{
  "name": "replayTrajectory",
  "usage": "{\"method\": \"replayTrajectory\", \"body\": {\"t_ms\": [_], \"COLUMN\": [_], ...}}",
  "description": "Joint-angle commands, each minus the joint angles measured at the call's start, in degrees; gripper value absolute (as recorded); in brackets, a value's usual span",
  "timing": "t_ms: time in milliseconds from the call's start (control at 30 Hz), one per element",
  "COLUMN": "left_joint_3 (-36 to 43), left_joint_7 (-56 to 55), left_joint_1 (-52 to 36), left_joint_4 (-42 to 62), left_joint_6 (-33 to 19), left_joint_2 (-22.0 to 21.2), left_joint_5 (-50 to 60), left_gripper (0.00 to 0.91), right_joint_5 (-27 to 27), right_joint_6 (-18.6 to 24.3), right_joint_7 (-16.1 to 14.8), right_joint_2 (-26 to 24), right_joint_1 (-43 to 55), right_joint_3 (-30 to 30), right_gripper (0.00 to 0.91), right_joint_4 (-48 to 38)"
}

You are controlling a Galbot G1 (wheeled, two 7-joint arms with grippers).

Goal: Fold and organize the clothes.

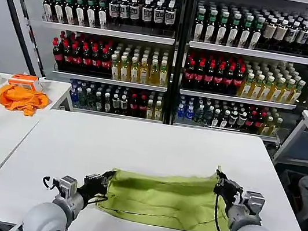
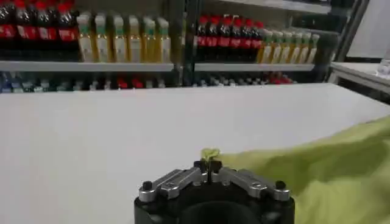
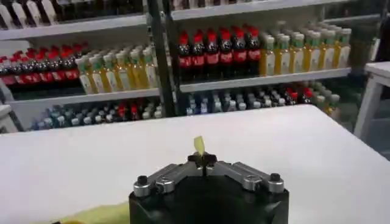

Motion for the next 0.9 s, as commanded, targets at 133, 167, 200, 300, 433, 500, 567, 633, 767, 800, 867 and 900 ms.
{"method": "replayTrajectory", "body": {"t_ms": [133,167,200,300,433,500,567,633,767,800,867,900], "left_joint_3": [0.53,0.61,0.63,0.65,0.59,0.47,0.18,-0.20,-1.12,-1.56,-2.27,-2.41], "left_joint_7": [-0.12,-0.14,-0.37,-0.25,-0.13,-0.17,-0.33,-0.97,-3.53,-4.08,-3.90,-3.70], "left_joint_1": [2.95,2.88,2.84,2.94,3.42,3.67,3.92,4.35,5.41,6.05,6.93,7.47], "left_joint_4": [0.42,0.68,0.88,1.26,0.51,-0.11,-0.69,-1.57,-2.66,-2.98,-3.50,-3.72], "left_joint_6": [-0.05,0.03,0.08,-0.41,-0.40,-0.47,-0.56,-1.02,-3.16,-3.81,-4.52,-4.91], "left_joint_2": [-0.29,-0.37,-0.41,-0.26,-0.60,-1.09,-1.69,-2.06,-2.82,-3.44,-4.28,-4.94], "left_joint_5": [3.86,5.03,5.71,6.53,7.60,8.10,8.28,8.28,8.24,8.26,8.87,9.61], "left_gripper": [0.020,0.020,0.030,0.514,0.907,0.907,0.907,0.907,0.907,0.907,0.907,0.907], "right_joint_5": [-2.13,-2.91,-3.15,-4.34,-5.88,-6.33,-6.96,-8.76,-11.07,-11.09,-11.07,-11.08], "right_joint_6": [0.04,0.05,0.04,0.00,0.03,0.06,0.09,0.70,2.31,2.46,2.48,2.49], "right_joint_7": [0.16,0.03,-0.10,-0.65,-1.66,-1.95,-2.27,-2.29,-2.85,-2.80,-2.67,-2.68], "right_joint_2": [1.20,1.78,2.08,2.73,3.63,3.98,4.21,4.32,4.27,4.31,4.36,4.29], "right_joint_1": [-2.49,-1.86,-1.56,-0.76,-0.51,-0.71,-1.17,-1.75,-2.77,-3.05,-3.32,-3.51], "right_joint_3": [-0.94,-1.52,-1.84,-2.69,-2.59,-2.26,-1.82,-1.56,-1.00,-0.72,-0.37,-0.19], "right_gripper": [0.000,0.000,0.000,0.907,0.907,0.907,0.907,0.907,0.907,0.907,0.907,0.907], "right_joint_4": [-2.40,-3.13,-3.59,-5.03,-6.46,-6.40,-5.85,-5.32,-3.76,-3.31,-3.03,-2.76]}}
